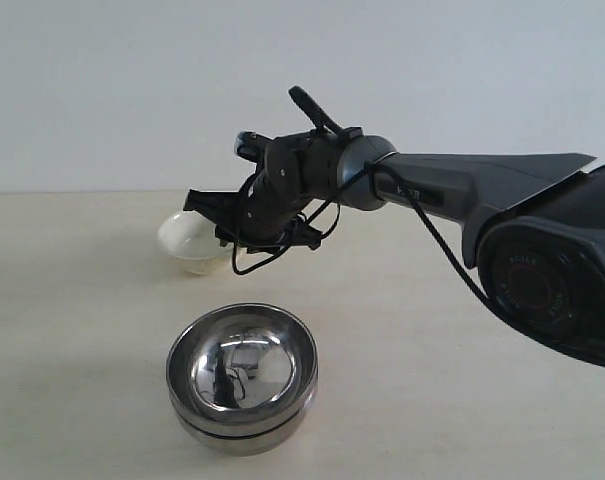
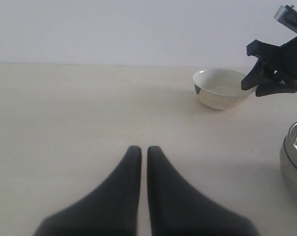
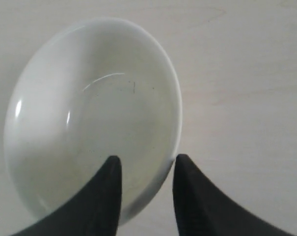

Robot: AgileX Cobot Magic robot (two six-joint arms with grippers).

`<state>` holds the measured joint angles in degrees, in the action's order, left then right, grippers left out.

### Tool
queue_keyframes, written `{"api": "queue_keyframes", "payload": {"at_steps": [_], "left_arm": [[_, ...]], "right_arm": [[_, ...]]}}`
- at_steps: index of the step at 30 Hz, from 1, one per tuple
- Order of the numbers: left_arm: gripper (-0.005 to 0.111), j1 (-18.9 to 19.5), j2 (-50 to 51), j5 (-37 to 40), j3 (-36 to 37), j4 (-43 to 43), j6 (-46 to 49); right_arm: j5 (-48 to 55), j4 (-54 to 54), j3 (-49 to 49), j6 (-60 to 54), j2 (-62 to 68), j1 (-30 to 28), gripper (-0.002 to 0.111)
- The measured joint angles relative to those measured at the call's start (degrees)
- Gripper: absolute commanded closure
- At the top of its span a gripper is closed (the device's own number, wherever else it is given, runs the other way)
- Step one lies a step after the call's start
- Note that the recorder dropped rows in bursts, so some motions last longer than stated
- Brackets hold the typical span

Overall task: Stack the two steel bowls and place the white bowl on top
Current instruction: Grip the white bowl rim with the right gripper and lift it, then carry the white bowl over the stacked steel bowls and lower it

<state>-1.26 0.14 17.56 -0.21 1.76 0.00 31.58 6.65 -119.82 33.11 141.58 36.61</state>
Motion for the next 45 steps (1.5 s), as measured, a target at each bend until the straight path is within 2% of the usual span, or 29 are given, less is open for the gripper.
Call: {"api": "queue_keyframes", "payload": {"at_steps": [8, 14, 15, 17, 21, 34, 45], "left_arm": [[0.103, 0.0, 0.0, 0.0, 0.0, 0.0, 0.0], [0.103, 0.0, 0.0, 0.0, 0.0, 0.0, 0.0], [0.103, 0.0, 0.0, 0.0, 0.0, 0.0, 0.0], [0.103, 0.0, 0.0, 0.0, 0.0, 0.0, 0.0], [0.103, 0.0, 0.0, 0.0, 0.0, 0.0, 0.0], [0.103, 0.0, 0.0, 0.0, 0.0, 0.0, 0.0], [0.103, 0.0, 0.0, 0.0, 0.0, 0.0, 0.0]], "right_arm": [[0.2, -0.4, 0.0, 0.0, 1.0, 0.0, 0.072], [-0.3, -0.4, 0.0, 0.1, 1.2, 0.0, 0.072], [-0.3, -0.4, 0.0, 0.1, 1.2, 0.0, 0.073], [-0.3, -0.4, 0.0, 0.1, 1.2, 0.0, 0.081], [-0.3, -0.4, 0.0, 0.1, 1.2, 0.0, 0.108], [-0.5, -0.4, 0.0, -0.9, 1.2, 0.0, 0.108], [6.7, -2.0, 0.0, -3.1, -7.3, 3.6, 0.108]]}}
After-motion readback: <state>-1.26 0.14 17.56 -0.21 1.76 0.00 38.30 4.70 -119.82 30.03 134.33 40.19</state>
